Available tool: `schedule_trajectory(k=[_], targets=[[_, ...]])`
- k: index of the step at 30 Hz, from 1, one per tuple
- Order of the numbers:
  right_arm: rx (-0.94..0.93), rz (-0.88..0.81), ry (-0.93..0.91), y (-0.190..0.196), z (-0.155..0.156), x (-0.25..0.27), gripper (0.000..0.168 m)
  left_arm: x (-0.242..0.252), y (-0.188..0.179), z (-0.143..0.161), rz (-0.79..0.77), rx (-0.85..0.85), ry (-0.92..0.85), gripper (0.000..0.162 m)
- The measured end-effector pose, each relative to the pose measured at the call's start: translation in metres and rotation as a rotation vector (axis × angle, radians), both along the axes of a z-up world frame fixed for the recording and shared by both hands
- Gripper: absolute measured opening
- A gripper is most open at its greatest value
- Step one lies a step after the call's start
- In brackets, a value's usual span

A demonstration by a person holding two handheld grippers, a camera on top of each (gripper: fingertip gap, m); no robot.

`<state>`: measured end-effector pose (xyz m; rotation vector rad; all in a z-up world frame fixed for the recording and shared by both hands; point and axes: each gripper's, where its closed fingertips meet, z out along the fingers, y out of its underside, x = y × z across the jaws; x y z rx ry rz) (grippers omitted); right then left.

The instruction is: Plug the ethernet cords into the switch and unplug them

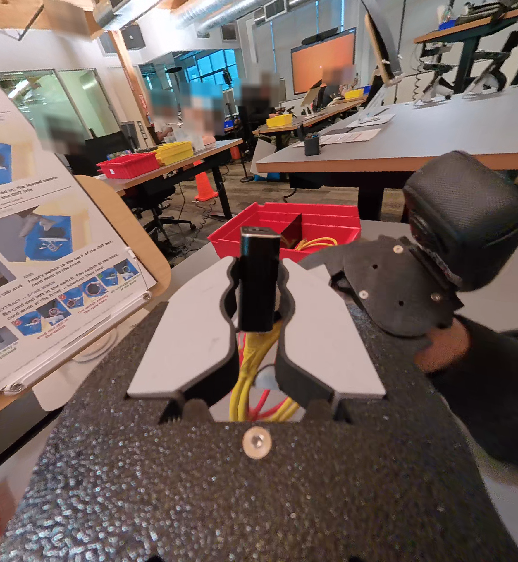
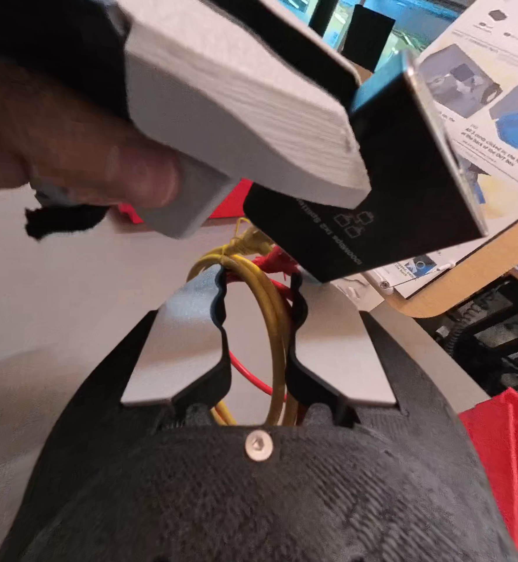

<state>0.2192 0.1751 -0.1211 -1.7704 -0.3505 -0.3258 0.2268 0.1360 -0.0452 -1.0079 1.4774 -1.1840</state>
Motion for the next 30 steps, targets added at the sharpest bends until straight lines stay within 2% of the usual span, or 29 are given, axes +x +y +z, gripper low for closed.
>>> schedule_trajectory(k=[3, 6, 9, 10, 13, 16, 18, 19, 20, 22, 23, 25, 28, 30], targets=[[-0.083, -0.02, -0.177, -0.009, 0.001, 0.012, 0.03, -0.007, -0.001, -0.002, -0.043, 0.028, 0.025, 0.024], [-0.201, -0.01, -0.396, -0.016, 0.0, 0.022, 0.028, -0.012, 0.002, -0.005, -0.044, 0.073, 0.056, 0.024], [-0.357, -0.05, -0.634, -0.021, -0.003, 0.032, 0.025, -0.013, 0.006, 0.002, -0.021, 0.085, 0.044, 0.037], [-0.387, -0.062, -0.686, -0.022, -0.002, 0.033, 0.025, -0.013, 0.005, 0.0, -0.036, 0.092, 0.076, 0.033], [-0.382, -0.009, -0.693, -0.02, 0.003, 0.02, 0.024, -0.007, 0.002, -0.021, -0.064, 0.126, 0.217, 0.027], [-0.359, 0.001, -0.718, -0.019, 0.01, 0.022, 0.027, -0.005, 0.004, -0.017, -0.045, 0.111, 0.172, 0.027], [-0.264, 0.0, -0.676, -0.018, 0.017, 0.021, 0.034, -0.003, 0.01, -0.011, -0.034, 0.042, 0.124, 0.027], [-0.211, -0.008, -0.65, -0.02, 0.023, 0.02, 0.043, -0.002, 0.014, -0.008, -0.035, -0.02, 0.107, 0.027], [-0.153, -0.047, -0.635, -0.023, 0.03, 0.023, 0.056, -0.002, 0.02, -0.006, -0.037, -0.088, 0.098, 0.027], [-0.092, -0.177, -0.629, -0.037, 0.043, 0.037, 0.067, -0.004, 0.036, 0.0, -0.039, -0.228, 0.062, 0.027], [-0.056, -0.237, -0.59, -0.045, 0.047, 0.041, 0.069, -0.005, 0.044, 0.003, -0.041, -0.295, 0.046, 0.027], [0.0, -0.268, -0.367, -0.054, 0.043, 0.03, 0.059, -0.006, 0.058, 0.006, -0.04, -0.401, 0.015, 0.027], [0.055, -0.074, 0.089, -0.039, 0.033, -0.026, 0.047, -0.006, 0.073, 0.007, -0.017, -0.479, -0.024, 0.026], [0.004, 0.16, 0.284, -0.034, 0.026, -0.072, 0.039, -0.006, 0.077, 0.006, -0.003, -0.48, -0.029, 0.026]])
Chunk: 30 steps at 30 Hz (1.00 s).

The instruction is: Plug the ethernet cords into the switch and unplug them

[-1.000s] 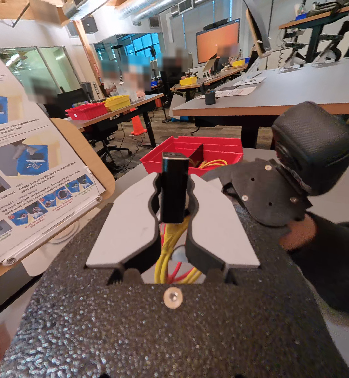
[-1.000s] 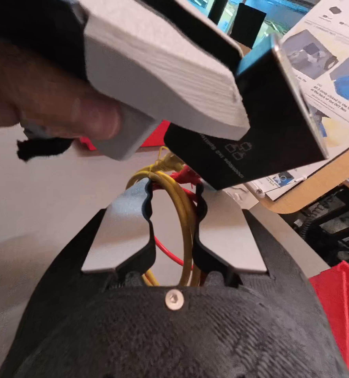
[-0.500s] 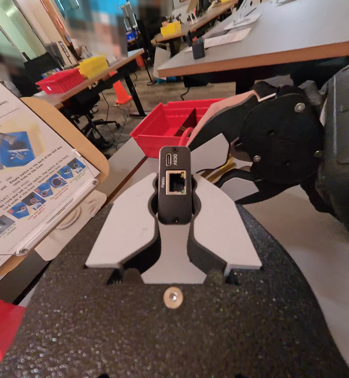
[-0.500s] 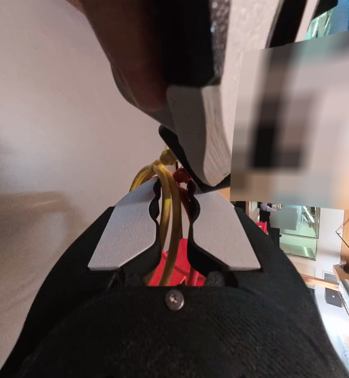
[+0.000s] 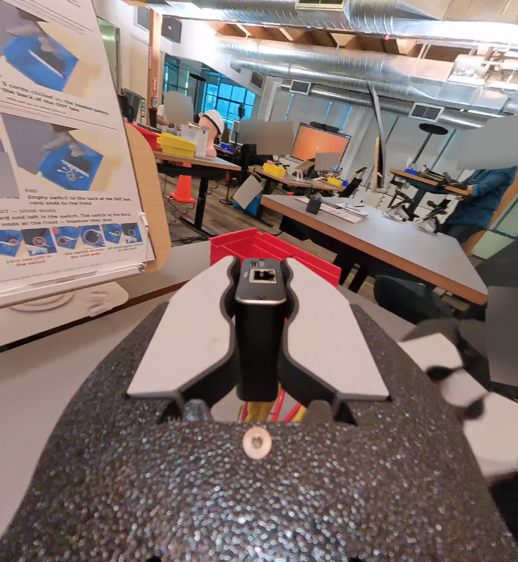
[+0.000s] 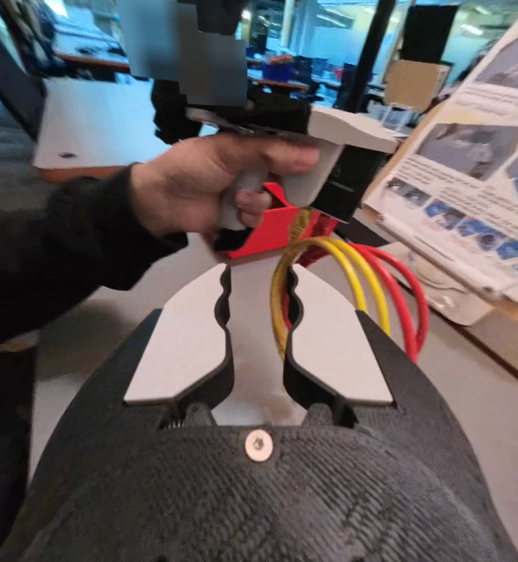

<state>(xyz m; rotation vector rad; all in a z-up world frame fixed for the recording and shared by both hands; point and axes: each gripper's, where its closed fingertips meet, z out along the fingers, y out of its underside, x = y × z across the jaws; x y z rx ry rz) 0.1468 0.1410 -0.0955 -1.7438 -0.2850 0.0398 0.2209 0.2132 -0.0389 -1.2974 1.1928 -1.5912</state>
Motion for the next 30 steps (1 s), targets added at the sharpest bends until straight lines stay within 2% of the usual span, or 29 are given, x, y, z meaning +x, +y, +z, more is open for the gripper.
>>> schedule_trajectory(k=[2, 4, 7, 10, 12, 14, 15, 16, 18, 20, 22, 24, 26, 29, 30], targets=[[0.05, 0.001, 0.103, 0.001, -0.002, -0.014, 0.033, 0.0, 0.005, -0.001, 0.031, 0.035, 0.005, 0.026], [0.001, 0.047, 0.189, 0.005, -0.023, -0.028, 0.028, 0.0, 0.009, -0.001, 0.05, 0.064, 0.017, 0.027], [-0.067, 0.168, 0.45, 0.022, -0.053, -0.052, 0.026, 0.003, 0.007, 0.006, 0.054, 0.063, -0.003, 0.026], [0.052, 0.151, 0.691, 0.045, -0.053, -0.044, 0.023, 0.003, -0.008, 0.014, 0.0, 0.016, -0.036, 0.026], [0.208, 0.144, 0.836, 0.052, -0.034, -0.027, 0.036, 0.0, -0.019, 0.019, -0.044, -0.013, -0.07, 0.026], [0.22, 0.219, 0.82, 0.052, -0.032, -0.028, 0.038, -0.005, -0.022, 0.026, -0.051, -0.007, -0.109, 0.026], [0.208, 0.205, 0.82, 0.054, -0.033, -0.025, 0.048, -0.007, -0.02, 0.028, -0.04, 0.003, -0.115, 0.026], [0.223, 0.184, 0.829, 0.055, -0.031, -0.019, 0.049, -0.01, -0.019, 0.03, -0.039, 0.013, -0.121, 0.026], [0.424, 0.161, 0.925, 0.042, -0.008, 0.01, 0.03, -0.014, -0.022, 0.03, -0.075, 0.044, -0.111, 0.026], [0.6, 0.094, 1.048, 0.027, 0.006, 0.047, 0.023, -0.017, -0.026, 0.031, -0.104, 0.044, -0.121, 0.026], [0.563, 0.059, 1.05, 0.03, 0.0, 0.059, 0.024, -0.017, -0.032, 0.031, -0.13, 0.011, -0.137, 0.026], [0.528, 0.141, 1.031, 0.031, 0.001, 0.047, 0.025, -0.013, -0.035, 0.025, -0.111, 0.038, -0.123, 0.026], [0.517, 0.154, 1.031, 0.031, 0.002, 0.041, 0.031, -0.009, -0.034, 0.021, -0.079, 0.039, -0.114, 0.026], [0.358, 0.174, 0.966, 0.027, -0.013, 0.013, 0.05, -0.004, -0.025, 0.016, -0.038, 0.052, -0.078, 0.026], [0.298, 0.202, 0.924, 0.023, -0.02, -0.001, 0.044, -0.002, -0.021, 0.015, -0.018, 0.066, -0.067, 0.026]])
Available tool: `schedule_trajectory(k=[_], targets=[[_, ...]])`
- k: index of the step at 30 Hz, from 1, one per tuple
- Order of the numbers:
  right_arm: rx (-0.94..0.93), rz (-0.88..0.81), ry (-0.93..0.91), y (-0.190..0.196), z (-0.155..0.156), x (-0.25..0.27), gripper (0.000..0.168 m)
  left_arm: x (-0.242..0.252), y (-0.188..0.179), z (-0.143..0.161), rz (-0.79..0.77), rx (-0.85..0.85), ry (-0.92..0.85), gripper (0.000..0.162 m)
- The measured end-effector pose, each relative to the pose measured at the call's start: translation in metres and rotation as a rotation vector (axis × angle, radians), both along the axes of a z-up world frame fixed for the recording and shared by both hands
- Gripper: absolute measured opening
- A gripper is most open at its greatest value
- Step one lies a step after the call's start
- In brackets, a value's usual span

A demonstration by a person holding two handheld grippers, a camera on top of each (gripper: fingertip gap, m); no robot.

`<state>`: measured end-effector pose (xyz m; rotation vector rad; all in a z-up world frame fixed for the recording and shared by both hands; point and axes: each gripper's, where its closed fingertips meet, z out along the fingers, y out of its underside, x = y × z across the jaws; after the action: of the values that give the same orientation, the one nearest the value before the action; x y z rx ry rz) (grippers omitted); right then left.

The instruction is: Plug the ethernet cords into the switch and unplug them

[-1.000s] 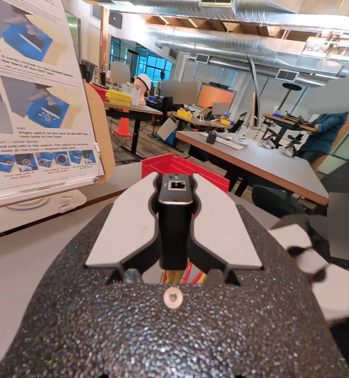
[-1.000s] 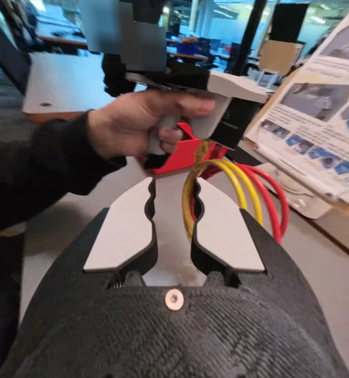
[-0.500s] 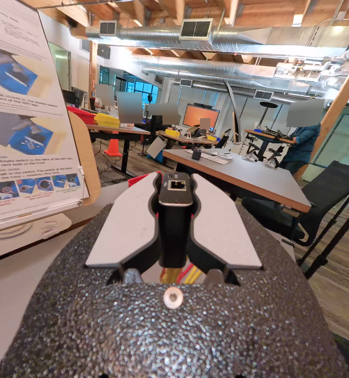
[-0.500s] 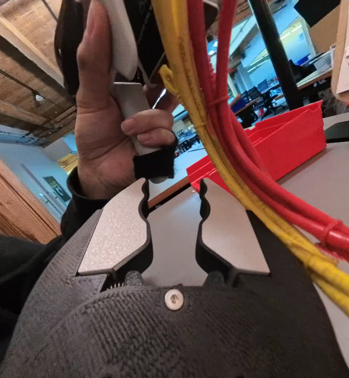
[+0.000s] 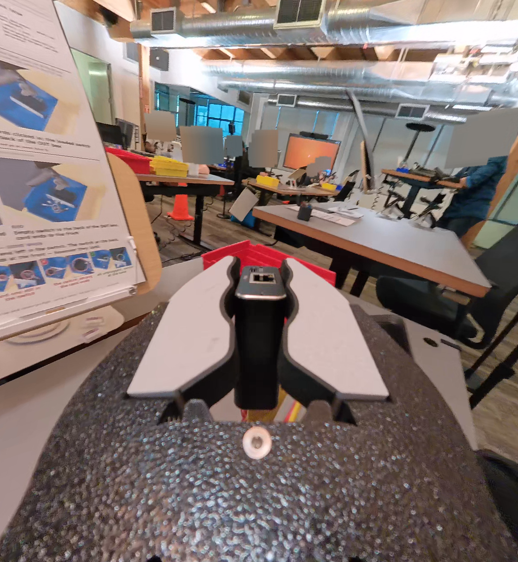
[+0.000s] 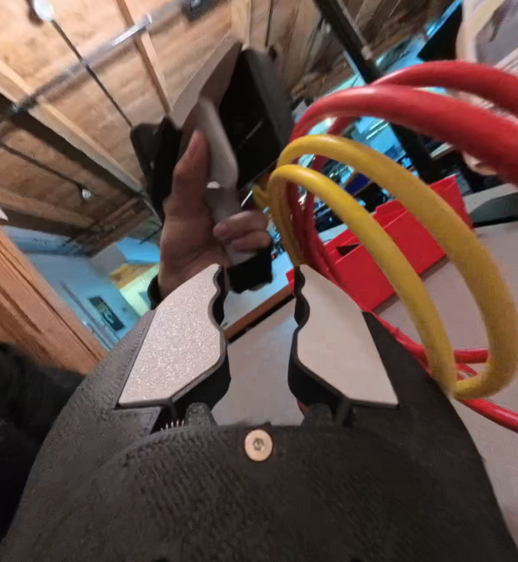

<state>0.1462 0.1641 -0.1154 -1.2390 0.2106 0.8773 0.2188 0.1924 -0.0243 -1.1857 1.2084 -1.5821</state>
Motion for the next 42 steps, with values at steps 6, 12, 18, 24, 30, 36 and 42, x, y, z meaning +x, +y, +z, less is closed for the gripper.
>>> schedule_trajectory(k=[6, 12, 18, 24, 30, 36, 42], targets=[[-0.236, 0.199, 0.002, 0.006, -0.04, -0.044, 0.044, 0.002, 0.001, 0.01, -0.013, 0.0, 0.002, 0.026], [-0.105, 0.166, 0.308, 0.019, -0.039, -0.023, 0.044, -0.003, -0.017, 0.025, -0.073, 0.029, -0.004, 0.026], [0.106, -0.132, 0.321, 0.015, -0.005, 0.033, 0.068, -0.013, -0.025, 0.032, -0.144, -0.066, -0.046, 0.026], [0.431, -0.437, 0.383, -0.026, 0.043, 0.107, 0.034, -0.016, -0.028, 0.021, -0.156, -0.155, -0.054, 0.026], [0.397, -0.489, 0.168, -0.042, 0.064, 0.136, 0.012, -0.014, -0.028, -0.008, -0.223, -0.217, 0.024, 0.026], [0.275, -0.375, 0.077, -0.044, 0.083, 0.142, 0.011, -0.018, -0.035, -0.023, -0.371, -0.066, 0.003, 0.038], [0.186, -0.301, 0.041, -0.044, 0.092, 0.141, 0.01, -0.027, -0.036, -0.026, -0.284, 0.452, -0.119, 0.069]])
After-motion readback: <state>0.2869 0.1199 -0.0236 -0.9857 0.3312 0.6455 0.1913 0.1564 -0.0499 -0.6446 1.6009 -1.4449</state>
